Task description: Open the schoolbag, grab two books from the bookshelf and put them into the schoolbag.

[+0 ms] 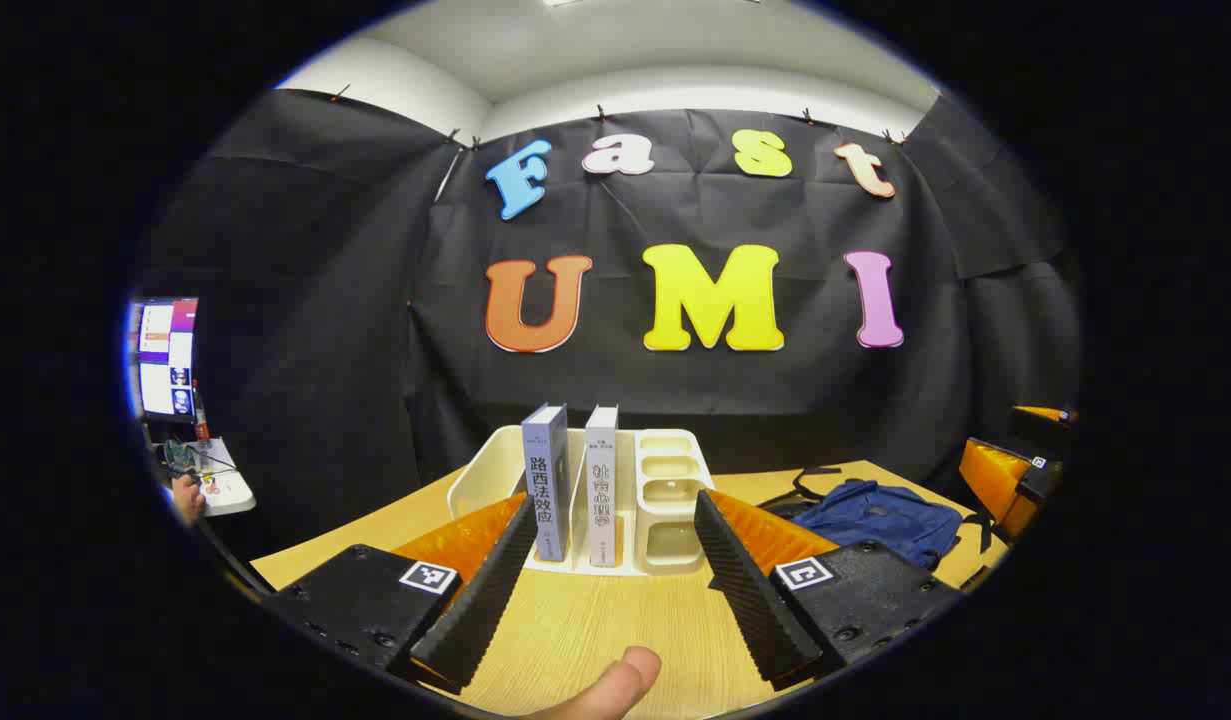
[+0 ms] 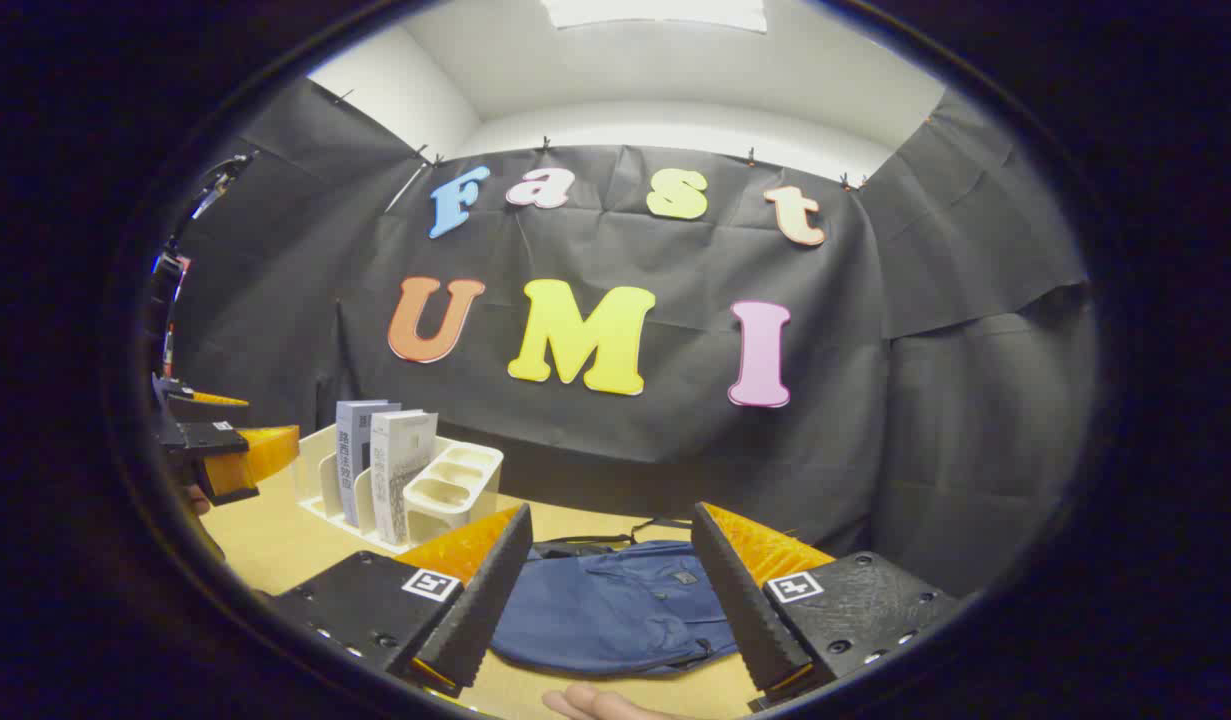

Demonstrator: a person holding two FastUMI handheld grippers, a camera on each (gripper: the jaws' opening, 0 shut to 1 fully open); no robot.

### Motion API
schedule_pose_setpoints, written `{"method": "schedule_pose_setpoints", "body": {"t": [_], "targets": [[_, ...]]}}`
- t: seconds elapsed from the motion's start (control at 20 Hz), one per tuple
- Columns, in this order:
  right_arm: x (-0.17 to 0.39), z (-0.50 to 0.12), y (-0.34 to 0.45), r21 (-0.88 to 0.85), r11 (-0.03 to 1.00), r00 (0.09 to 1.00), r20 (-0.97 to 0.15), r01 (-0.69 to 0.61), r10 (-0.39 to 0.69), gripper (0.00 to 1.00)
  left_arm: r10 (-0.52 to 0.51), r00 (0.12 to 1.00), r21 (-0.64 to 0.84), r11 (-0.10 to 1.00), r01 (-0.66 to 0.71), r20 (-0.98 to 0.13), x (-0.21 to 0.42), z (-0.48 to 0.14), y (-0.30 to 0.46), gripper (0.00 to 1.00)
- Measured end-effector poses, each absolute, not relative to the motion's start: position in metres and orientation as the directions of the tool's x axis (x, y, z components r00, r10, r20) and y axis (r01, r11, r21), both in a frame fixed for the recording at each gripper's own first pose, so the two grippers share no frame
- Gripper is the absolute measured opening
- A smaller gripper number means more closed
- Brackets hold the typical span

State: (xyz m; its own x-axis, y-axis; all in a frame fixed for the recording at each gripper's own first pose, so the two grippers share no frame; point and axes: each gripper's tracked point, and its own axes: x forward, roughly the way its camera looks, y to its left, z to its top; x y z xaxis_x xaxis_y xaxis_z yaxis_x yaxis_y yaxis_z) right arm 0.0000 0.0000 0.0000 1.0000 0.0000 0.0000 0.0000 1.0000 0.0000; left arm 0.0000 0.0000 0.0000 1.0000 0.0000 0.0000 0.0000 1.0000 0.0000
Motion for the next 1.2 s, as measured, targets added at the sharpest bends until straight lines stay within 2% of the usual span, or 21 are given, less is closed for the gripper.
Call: {"method": "schedule_pose_setpoints", "body": {"t": [0.3,0.35,0.85,1.2], "targets": [[-0.007,-0.009,0.006,0.002,0.999,0.999,-0.023,0.042,-0.042,0.95,0.048,0.998,0.104,0.993,-0.051,0.031,-0.012,0.013,0.024,0.99],[-0.008,-0.007,0.007,-0.006,0.999,0.999,-0.019,0.046,-0.046,0.97,0.057,0.997,0.103,0.993,-0.061,0.043,-0.015,0.017,0.029,0.99],[-0.009,-0.014,0.018,-0.072,0.996,0.998,-0.031,0.059,-0.061,0.96,0.018,1.000,0.046,0.999,-0.018,0.012,-0.015,0.013,0.030,0.99],[0.009,-0.048,0.038,-0.077,0.997,0.991,-0.128,0.022,-0.031,0.98,0.007,0.999,0.059,0.998,-0.009,0.041,-0.016,0.020,0.028,0.99]]}}
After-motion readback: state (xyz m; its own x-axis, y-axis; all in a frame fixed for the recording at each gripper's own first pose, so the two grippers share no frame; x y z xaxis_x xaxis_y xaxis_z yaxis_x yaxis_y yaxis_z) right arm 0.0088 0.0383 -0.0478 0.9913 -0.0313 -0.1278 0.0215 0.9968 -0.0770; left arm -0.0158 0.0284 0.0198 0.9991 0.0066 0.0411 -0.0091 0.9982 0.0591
